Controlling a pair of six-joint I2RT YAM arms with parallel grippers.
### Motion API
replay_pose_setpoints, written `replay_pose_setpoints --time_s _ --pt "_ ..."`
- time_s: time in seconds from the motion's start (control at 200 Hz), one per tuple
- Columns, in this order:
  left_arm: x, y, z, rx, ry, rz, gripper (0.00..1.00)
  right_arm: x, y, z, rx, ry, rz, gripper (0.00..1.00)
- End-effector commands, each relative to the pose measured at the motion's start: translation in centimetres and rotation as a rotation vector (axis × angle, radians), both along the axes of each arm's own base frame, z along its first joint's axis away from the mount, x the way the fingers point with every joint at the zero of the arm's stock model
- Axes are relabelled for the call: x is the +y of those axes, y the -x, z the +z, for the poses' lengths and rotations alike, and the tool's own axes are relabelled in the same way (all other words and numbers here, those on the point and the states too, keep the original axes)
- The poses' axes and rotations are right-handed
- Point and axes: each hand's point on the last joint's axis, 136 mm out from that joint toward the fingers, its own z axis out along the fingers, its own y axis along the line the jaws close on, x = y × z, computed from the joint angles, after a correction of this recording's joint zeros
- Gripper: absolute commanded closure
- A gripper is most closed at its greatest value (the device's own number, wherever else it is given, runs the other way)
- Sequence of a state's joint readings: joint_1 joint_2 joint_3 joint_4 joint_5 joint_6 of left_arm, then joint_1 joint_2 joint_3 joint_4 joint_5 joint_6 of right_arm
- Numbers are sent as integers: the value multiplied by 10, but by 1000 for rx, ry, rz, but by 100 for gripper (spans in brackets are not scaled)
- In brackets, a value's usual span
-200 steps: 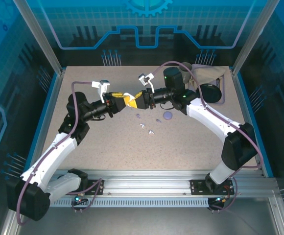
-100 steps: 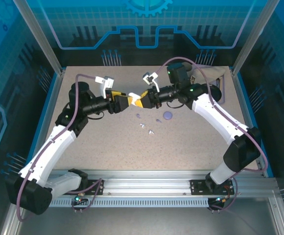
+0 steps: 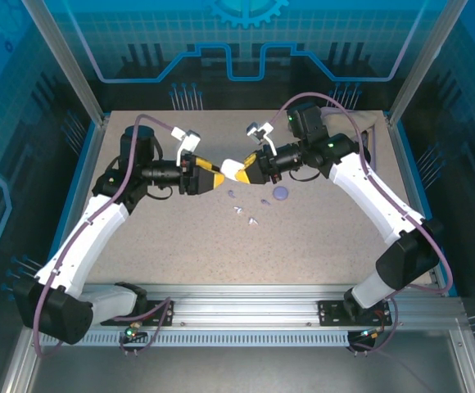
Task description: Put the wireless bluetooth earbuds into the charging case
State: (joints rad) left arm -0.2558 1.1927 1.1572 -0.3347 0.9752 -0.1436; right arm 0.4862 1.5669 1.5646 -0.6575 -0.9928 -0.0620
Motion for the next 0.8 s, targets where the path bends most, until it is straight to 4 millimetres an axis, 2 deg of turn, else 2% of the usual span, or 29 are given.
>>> replay_pose_setpoints --time_s 0.0,0.235,0.59,0.795 --pt "-5 15 12 -45 17 -88 37 3 15 15 -11 -28 61 86" --pt "-9 17 12 -44 9 -107 45 12 21 13 -7 -20 94 85" --pt "-17 20 12 -47 14 -137 67 17 22 11 -4 -13 101 84" --pt "-18 20 12 -47 14 -138 70 19 23 9 1 -7 106 84"
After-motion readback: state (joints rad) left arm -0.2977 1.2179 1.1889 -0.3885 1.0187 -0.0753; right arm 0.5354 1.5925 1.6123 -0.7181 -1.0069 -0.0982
